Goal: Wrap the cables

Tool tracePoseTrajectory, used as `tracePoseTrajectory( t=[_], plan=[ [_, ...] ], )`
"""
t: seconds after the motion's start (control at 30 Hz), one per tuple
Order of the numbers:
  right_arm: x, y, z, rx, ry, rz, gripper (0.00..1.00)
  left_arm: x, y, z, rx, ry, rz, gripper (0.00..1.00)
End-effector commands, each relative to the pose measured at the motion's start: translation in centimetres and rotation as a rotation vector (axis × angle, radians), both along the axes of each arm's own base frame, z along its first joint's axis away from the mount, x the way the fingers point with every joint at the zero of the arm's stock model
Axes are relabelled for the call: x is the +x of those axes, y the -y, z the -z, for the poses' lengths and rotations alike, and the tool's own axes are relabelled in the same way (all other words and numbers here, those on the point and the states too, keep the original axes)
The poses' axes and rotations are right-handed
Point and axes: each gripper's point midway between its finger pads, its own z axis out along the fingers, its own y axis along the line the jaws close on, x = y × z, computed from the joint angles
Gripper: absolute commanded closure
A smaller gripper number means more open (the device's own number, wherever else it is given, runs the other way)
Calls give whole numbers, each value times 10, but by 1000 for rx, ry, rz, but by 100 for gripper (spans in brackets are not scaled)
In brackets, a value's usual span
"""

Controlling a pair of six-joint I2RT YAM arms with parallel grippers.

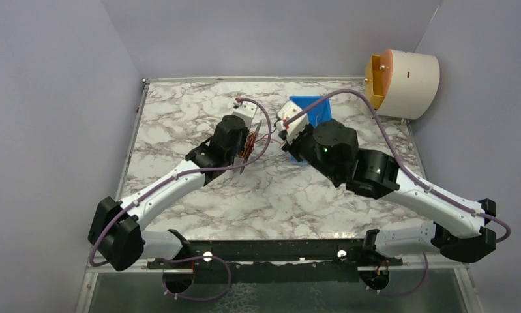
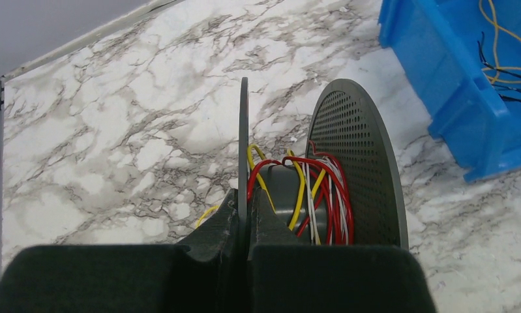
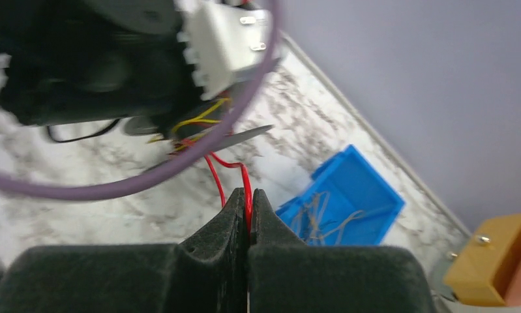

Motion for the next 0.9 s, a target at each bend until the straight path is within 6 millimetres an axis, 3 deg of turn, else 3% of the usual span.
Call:
tracePoseTrajectory(
  t=[0.0,0.3,0.53,0.73,0.87],
  plan=[
    [37,20,-29,-41,108,46,99,-20,8,-20,-25,30,131,100],
    [96,46,-23,-104,173,200,99,-65,19,-25,-41,12,337,100],
    [134,67,5,-61,74,315,99,-101,27,-31,-95,-11,493,100],
    [149,83,54,4,-87,359,99,-126,32,-70,-223,23,568,100],
    [153,90,89,38,-203,354,99,-142,28,-111,-285,76,599,100]
  ],
)
